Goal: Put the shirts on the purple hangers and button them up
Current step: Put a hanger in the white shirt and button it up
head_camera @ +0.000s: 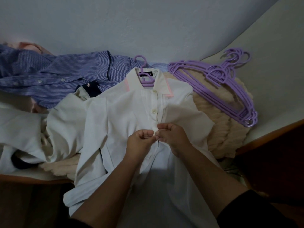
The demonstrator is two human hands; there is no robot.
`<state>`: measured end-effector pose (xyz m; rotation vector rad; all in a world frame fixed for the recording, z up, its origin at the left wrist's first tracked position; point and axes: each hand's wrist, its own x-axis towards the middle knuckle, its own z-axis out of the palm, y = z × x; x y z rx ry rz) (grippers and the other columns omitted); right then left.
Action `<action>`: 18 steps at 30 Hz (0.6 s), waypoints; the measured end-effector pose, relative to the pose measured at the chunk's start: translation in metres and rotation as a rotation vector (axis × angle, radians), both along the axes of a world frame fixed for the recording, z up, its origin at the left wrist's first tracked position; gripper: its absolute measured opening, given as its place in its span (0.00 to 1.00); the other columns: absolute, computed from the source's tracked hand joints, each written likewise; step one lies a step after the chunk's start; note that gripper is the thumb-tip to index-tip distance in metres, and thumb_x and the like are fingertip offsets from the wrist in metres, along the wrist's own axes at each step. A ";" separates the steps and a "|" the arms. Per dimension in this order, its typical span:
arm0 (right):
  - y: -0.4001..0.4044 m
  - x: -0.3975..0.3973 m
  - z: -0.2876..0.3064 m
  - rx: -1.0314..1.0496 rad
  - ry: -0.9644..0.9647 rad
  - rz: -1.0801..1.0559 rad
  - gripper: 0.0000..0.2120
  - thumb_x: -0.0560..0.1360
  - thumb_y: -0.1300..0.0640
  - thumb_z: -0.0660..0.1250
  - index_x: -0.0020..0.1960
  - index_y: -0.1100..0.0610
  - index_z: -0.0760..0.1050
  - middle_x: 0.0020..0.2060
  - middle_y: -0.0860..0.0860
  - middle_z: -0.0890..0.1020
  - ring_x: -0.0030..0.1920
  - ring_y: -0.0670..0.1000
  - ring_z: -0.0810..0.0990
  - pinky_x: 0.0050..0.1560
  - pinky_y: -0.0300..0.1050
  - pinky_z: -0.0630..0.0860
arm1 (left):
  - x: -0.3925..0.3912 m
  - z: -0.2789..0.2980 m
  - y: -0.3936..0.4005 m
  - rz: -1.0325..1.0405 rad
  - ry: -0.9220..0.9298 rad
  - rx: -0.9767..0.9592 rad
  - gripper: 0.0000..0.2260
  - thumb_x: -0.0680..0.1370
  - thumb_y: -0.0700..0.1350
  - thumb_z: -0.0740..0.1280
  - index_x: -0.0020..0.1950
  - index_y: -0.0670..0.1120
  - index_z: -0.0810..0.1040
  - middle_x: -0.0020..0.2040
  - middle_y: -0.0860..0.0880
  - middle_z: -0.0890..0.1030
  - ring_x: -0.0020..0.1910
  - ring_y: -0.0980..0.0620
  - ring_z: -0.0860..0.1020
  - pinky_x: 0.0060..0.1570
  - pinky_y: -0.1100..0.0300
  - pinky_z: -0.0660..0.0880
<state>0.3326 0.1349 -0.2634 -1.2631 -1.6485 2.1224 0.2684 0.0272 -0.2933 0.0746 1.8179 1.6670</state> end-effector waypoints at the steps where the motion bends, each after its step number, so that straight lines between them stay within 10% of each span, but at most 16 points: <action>1: 0.000 0.000 0.000 0.015 -0.003 0.009 0.11 0.72 0.71 0.66 0.52 0.63 0.77 0.39 0.55 0.81 0.39 0.49 0.80 0.42 0.38 0.80 | 0.000 0.000 0.000 0.005 0.000 0.002 0.07 0.69 0.34 0.75 0.45 0.41 0.81 0.43 0.38 0.83 0.44 0.41 0.82 0.52 0.47 0.79; 18: 0.001 -0.001 0.000 0.121 -0.017 -0.011 0.08 0.71 0.72 0.67 0.43 0.60 0.76 0.36 0.56 0.80 0.34 0.52 0.80 0.40 0.45 0.81 | -0.004 0.008 -0.003 -0.052 -0.098 0.039 0.08 0.73 0.37 0.72 0.51 0.36 0.80 0.41 0.41 0.82 0.37 0.50 0.78 0.44 0.58 0.77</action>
